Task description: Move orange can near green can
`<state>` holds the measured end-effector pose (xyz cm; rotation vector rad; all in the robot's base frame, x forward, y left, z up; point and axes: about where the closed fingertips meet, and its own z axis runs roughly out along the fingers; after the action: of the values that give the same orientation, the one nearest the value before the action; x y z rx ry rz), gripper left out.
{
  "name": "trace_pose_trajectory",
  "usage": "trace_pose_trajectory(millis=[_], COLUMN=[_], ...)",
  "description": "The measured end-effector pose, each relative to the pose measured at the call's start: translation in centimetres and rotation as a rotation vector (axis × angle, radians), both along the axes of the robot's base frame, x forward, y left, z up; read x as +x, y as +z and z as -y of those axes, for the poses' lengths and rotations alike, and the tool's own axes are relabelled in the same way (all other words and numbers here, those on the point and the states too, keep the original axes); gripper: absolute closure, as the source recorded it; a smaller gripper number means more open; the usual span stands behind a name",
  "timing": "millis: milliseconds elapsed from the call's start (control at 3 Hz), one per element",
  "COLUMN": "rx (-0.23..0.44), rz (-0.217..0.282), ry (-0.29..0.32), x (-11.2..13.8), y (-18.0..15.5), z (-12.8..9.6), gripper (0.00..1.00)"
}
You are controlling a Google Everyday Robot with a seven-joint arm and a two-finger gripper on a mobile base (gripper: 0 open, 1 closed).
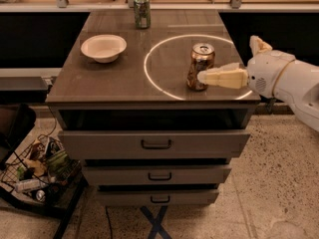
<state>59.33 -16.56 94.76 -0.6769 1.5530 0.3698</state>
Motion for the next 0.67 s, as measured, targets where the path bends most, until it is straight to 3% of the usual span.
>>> trace_pose_trajectory(millis=[333, 667], rx=[0.031, 0.077], rz=[0.012, 0.039], ry=[-0.001, 0.035], x=[1.6, 3.9], y=[-0.9, -2.2], z=[-0.4, -1.6], gripper=[0.0, 0.0])
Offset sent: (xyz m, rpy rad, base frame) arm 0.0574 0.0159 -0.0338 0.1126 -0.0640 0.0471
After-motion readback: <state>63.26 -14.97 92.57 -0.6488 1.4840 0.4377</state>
